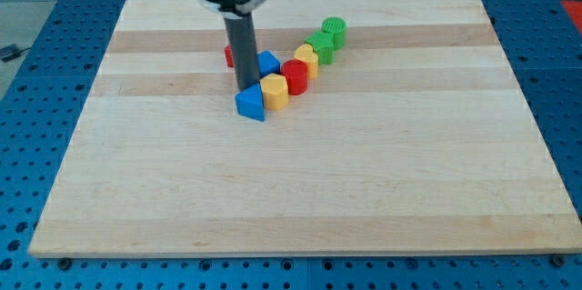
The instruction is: Push triangle to the bottom center of the board
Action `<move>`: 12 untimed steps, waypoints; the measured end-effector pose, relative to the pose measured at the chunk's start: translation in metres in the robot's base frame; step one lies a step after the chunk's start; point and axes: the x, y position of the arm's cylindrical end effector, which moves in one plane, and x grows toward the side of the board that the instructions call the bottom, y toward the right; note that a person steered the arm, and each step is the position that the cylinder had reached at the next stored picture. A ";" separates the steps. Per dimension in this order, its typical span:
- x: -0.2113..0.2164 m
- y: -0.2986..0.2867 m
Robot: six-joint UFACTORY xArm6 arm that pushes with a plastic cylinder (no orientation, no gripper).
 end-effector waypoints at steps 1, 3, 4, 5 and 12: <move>0.019 0.022; 0.034 -0.024; 0.039 -0.049; 0.044 -0.035; 0.127 0.032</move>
